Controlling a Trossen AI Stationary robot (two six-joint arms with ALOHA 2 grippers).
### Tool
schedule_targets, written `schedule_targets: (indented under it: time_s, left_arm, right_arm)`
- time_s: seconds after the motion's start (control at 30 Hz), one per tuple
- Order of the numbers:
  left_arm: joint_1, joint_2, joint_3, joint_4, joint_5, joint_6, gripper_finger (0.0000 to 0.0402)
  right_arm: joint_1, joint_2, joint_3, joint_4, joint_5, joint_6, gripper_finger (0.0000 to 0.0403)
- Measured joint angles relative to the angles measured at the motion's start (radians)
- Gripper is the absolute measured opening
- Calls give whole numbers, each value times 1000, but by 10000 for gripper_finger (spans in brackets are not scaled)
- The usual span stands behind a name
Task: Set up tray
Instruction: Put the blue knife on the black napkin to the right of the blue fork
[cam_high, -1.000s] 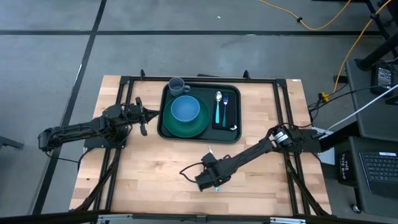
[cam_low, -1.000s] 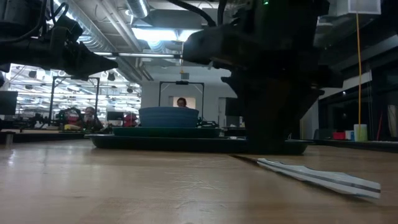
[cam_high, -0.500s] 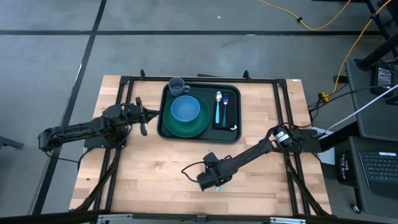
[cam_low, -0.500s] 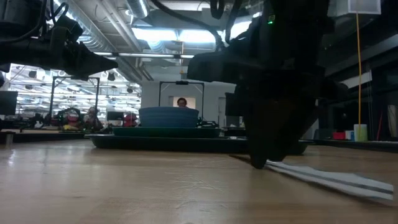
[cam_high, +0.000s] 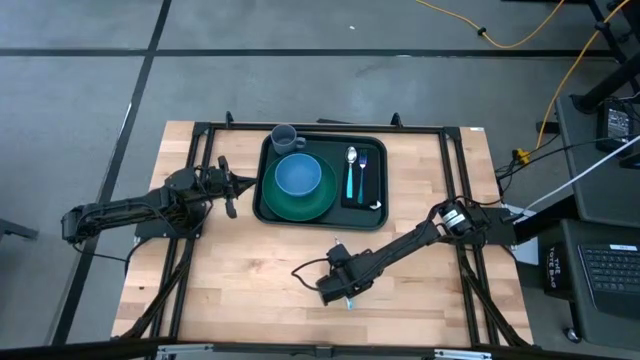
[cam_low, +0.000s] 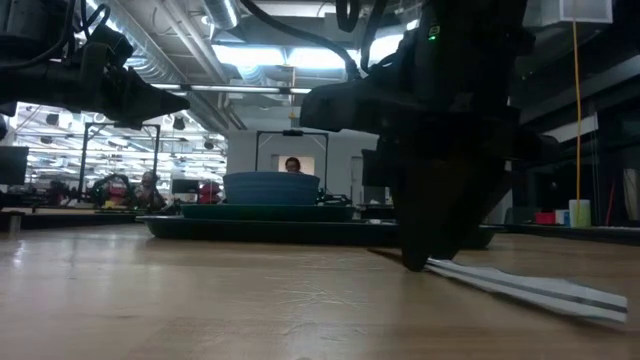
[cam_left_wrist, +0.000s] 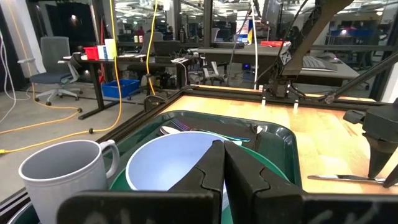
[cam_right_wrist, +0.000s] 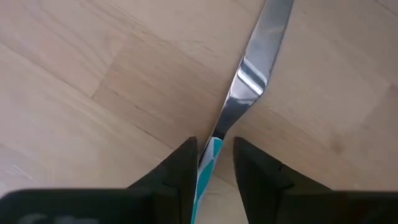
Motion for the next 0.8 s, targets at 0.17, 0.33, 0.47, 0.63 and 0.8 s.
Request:
schedule_targets:
  time_s: [0.17, 0.33, 0.47, 0.63, 0.8]
  left_arm:
    - [0, 0, 0, 0, 0, 0, 4]
    - [0, 0, 0, 0, 0, 0, 4]
    - [0, 0, 0, 0, 0, 0, 4]
    - [0, 0, 0, 0, 0, 0, 4]
    - [0, 0, 0, 0, 0, 0, 4]
  right_arm:
    - [0, 1, 0, 8, 2, -1, 70]
    - [0, 2, 0, 9, 5, -2, 17]
    - [0, 1, 0, 8, 5, -3, 22]
    - [-1, -3, 0, 0, 5, -33, 17]
    - [-3, -36, -8, -26, 1, -89, 17]
